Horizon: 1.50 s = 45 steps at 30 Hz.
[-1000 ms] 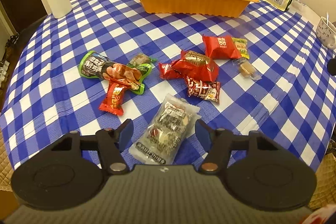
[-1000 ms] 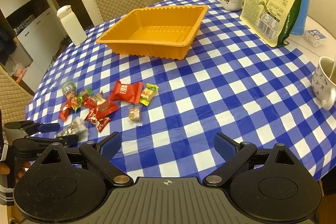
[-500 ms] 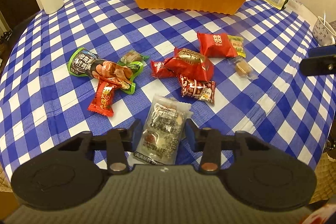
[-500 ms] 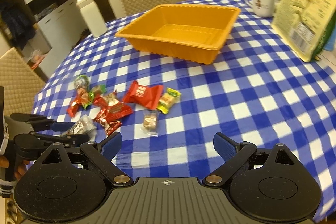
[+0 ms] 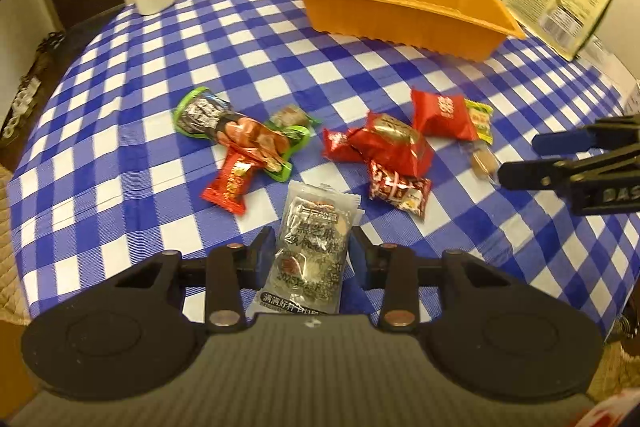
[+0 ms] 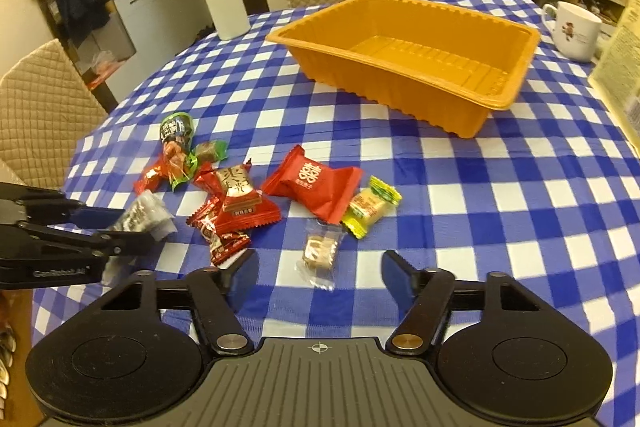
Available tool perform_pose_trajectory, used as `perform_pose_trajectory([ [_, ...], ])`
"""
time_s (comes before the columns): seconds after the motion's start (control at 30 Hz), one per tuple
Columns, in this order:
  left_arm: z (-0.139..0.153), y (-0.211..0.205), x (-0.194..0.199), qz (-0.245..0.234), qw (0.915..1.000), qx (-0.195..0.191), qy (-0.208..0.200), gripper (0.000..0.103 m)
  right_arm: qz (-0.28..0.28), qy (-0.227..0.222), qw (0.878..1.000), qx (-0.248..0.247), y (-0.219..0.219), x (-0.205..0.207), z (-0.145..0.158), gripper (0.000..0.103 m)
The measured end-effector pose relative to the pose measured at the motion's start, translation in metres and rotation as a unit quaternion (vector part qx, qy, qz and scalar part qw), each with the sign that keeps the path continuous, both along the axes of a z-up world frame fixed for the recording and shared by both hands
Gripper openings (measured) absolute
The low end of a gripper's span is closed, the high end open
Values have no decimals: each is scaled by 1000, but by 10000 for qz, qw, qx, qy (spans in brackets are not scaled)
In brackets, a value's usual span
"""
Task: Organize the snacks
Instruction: 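Grasp the clear seed packet with the left tool while the right tool grasps the small clear candy, then carry the seed packet and clear candy with both tools over the orange tray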
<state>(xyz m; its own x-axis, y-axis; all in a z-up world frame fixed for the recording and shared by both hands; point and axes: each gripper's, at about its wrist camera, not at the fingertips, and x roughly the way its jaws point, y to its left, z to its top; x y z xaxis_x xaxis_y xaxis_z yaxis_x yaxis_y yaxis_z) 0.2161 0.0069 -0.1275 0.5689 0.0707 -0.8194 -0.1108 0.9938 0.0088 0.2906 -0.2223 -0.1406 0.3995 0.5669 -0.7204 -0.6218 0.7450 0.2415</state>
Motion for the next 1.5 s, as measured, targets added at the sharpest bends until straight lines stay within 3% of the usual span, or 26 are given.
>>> perform_pose_trajectory([
  [0.13,5,2,-1,259,9997,14,-16,36,38,35,10000,-72,10,7,-5,50],
  [0.37,13,2,-3,681,9976,81,-21,36,8,7,9996,-298,20,13,-16,35],
  [0.53,17,1,-5,916,9958,45,-5,36,65,-100,9994,-316,21,15,-19,33],
  [0.6,20,-1,-7,981,9952,65,-11,36,154,-178,9992,-331,22,15,-20,22],
  [0.87,32,-8,-12,1058,9943,44,-96,36,375,-96,9992,-135,12,7,-12,20],
  [1.1,42,-9,-3,814,9965,40,-187,36,231,-40,9996,166,-1,2,11,20],
  [1.5,65,-6,72,-7,9985,-86,-539,36,-516,-156,9967,600,-15,34,53,20],
])
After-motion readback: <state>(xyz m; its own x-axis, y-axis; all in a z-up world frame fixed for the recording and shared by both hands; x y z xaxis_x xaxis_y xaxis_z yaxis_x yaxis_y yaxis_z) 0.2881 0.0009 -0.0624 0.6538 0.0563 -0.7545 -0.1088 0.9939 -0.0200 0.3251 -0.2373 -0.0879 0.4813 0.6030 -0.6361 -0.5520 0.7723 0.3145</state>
